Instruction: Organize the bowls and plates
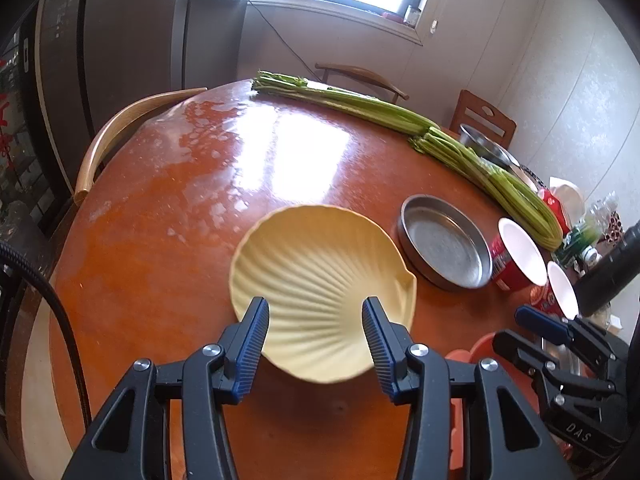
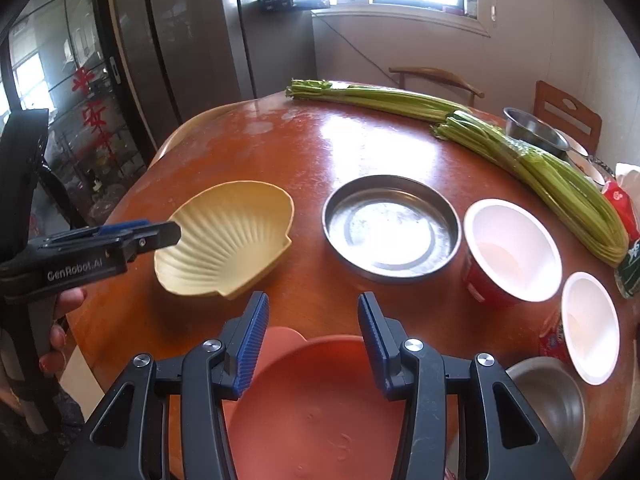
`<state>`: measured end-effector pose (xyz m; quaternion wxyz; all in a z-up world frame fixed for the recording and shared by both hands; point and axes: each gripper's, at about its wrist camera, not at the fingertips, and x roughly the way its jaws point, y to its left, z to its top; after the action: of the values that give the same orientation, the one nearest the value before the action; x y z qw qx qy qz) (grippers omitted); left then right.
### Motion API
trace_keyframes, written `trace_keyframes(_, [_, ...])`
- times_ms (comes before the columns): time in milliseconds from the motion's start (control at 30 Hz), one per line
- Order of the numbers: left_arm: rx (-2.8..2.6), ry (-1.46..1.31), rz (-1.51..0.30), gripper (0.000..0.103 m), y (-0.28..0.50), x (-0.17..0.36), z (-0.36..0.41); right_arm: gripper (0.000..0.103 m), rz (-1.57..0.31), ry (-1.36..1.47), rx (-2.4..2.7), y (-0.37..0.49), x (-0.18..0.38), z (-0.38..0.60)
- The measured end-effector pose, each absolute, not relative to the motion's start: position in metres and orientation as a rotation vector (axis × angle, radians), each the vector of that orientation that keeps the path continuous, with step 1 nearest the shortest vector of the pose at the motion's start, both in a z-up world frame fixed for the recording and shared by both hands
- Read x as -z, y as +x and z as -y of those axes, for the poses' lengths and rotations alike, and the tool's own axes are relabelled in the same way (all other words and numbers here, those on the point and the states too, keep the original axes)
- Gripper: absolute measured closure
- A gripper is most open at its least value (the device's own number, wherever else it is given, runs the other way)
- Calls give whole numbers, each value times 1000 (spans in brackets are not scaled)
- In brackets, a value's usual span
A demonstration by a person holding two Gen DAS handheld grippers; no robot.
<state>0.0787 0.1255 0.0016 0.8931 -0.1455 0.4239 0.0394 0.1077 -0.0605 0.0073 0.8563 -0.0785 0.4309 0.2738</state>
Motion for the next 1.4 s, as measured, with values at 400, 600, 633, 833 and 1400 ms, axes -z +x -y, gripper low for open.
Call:
trace_keyframes(400, [51, -244, -963, 55, 41, 11, -54, 52, -919, -202, -567, 98, 3, 103])
trace_keyframes(600, [98, -217, -1018, 55, 30, 21, -21, 51, -923, -228, -576, 94, 10, 112])
trace_keyframes(633, [106, -219, -1028, 55, 30, 22, -18, 51, -925, -237, -582, 93, 12, 112])
trace_keyframes(833, [116, -183, -1073, 55, 29, 33, 7, 51, -948, -300, -604, 98, 23, 104])
trace_keyframes(1400, [0, -107, -1078, 60, 49, 46, 0, 51, -984, -330, -607, 111, 36, 97])
